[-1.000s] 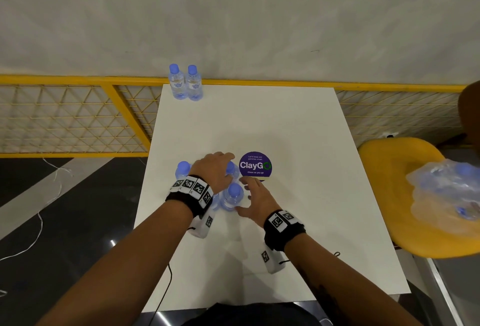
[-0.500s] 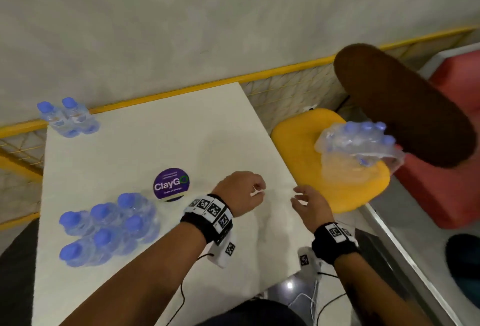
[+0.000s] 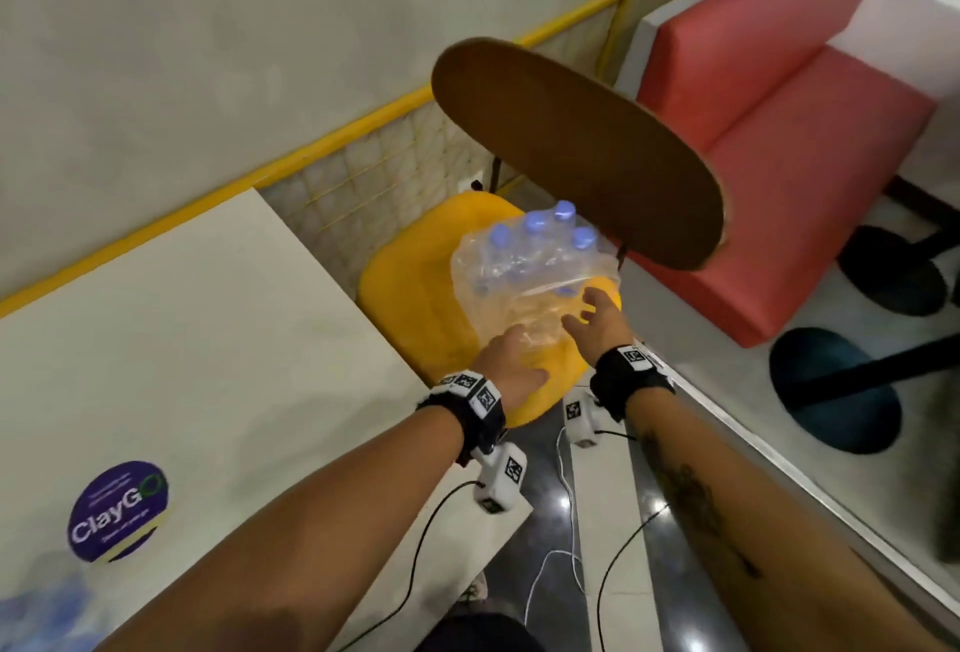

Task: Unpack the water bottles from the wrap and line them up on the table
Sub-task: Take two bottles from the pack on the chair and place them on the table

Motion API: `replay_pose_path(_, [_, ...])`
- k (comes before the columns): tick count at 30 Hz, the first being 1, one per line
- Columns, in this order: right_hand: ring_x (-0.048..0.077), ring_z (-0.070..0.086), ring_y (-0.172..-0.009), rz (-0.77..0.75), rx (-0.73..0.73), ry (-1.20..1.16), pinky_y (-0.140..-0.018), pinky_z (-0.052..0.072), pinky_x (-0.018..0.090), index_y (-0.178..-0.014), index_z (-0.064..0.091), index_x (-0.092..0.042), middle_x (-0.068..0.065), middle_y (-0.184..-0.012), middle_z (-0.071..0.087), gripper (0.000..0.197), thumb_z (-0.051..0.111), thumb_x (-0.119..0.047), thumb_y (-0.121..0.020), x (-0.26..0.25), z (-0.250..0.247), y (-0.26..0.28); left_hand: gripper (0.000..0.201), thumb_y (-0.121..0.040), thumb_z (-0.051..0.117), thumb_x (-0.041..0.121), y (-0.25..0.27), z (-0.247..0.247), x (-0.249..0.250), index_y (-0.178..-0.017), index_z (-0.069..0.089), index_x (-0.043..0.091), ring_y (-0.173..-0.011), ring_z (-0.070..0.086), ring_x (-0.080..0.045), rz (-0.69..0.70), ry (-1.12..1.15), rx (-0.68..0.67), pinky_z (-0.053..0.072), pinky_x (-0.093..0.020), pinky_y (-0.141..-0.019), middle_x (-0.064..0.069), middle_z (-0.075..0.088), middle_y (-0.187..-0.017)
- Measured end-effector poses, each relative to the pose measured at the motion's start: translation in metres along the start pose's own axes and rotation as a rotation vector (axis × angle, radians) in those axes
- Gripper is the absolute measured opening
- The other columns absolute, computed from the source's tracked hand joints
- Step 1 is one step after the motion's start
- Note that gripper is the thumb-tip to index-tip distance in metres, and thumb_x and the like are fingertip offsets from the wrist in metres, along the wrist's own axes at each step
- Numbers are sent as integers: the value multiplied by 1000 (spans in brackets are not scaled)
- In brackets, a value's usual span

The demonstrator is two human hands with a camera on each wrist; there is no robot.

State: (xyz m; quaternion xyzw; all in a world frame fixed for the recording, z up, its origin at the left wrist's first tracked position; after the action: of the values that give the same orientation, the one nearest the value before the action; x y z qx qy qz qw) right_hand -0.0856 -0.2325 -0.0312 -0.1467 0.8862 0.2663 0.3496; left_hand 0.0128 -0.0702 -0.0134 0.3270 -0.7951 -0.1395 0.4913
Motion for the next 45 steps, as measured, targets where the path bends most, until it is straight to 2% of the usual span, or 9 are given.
replay_pose_path(7, [33,59,-111,59,15,86,-78,41,30,-137,44,-6,14,-124,60,56,68,-24,-90,-5,-7,-54,32,-85,71,33,-63,-9,30,-109,53,21,-73,61,-20,-153,200,112,53,-35,-68,-3,64,-88])
replay_pose_path(12, [26,62,-93,124,-2,-34,-77,45,31,-119,62,-7,6,-97,64,39,69,-31,-88,3,-1,-76,23,-88,58,43,-94,-27,37,-86,59,20,-64,47,-24,-271,247,187,44,-39,-61,-4,56,-78])
replay_pose_path(15, [25,65,-100,137,12,-106,-84,50,33,-114,66,-14,1,-101,68,41,75,-36,-82,3,8,-84,39,-92,56,50,-110,-34,34,-122,63,27,-78,56,-23,-320,237,158,48,-34,-75,-7,69,-101])
replay_pose_path(17, [23,64,-108,78,76,-123,-96,51,38,-121,62,-18,2,-114,69,53,80,-37,-75,-1,9,-90,74,-95,64,32,-117,-38,28,-157,28,15,-91,53,-24,-302,56,47,46,-33,-80,-15,62,-130])
replay_pose_path(20, [25,53,-120,-10,109,44,-105,41,31,-138,45,-21,7,-132,54,70,78,-36,-79,-13,4,-94,104,-92,65,19,-116,-46,22,-157,-14,37,-91,58,-34,-211,-361,-51,52,-39,-79,-18,58,-122])
replay_pose_path(26, [17,65,-93,-83,122,56,-77,52,24,-112,53,-35,-7,-104,62,55,82,-32,-65,-9,5,-95,47,-87,68,37,-122,-46,36,-130,51,29,-85,58,-26,-81,-4,316,54,-36,-82,6,56,-102])
replay_pose_path(29, [18,61,-92,-137,72,127,-82,55,32,-111,48,-41,-7,-106,57,63,80,-30,-58,-7,6,-85,20,-92,63,31,-112,-35,43,-110,62,22,-89,66,-30,39,-180,207,49,-30,-71,-1,68,-96])
replay_pose_path(41, [22,64,-97,-146,36,150,-86,54,36,-126,51,-31,-2,-113,64,73,83,-28,-61,29,-5,5,51,-98,44,-3,-52,-18,35,-148,37,0,-136,42,-42,361,-691,125,44,-51,-108,-23,40,-151])
replay_pose_path(45, [12,63,-91,-148,96,86,-85,53,29,-125,54,-28,-8,-106,65,71,84,-29,-60,38,-3,57,37,-96,56,12,-6,-31,39,-131,52,5,-109,64,-42,337,-665,105,53,-44,-87,-19,62,-126])
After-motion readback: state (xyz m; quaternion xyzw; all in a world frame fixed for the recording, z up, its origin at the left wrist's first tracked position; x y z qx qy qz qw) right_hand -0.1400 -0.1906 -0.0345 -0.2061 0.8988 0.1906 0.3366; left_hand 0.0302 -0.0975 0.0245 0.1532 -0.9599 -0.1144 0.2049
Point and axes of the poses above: each hand's wrist, its own y-axis away from the middle knuckle, its own z-axis out of the palm, x = y × z, the point moved 2 cm from there along -y, towards the middle knuckle
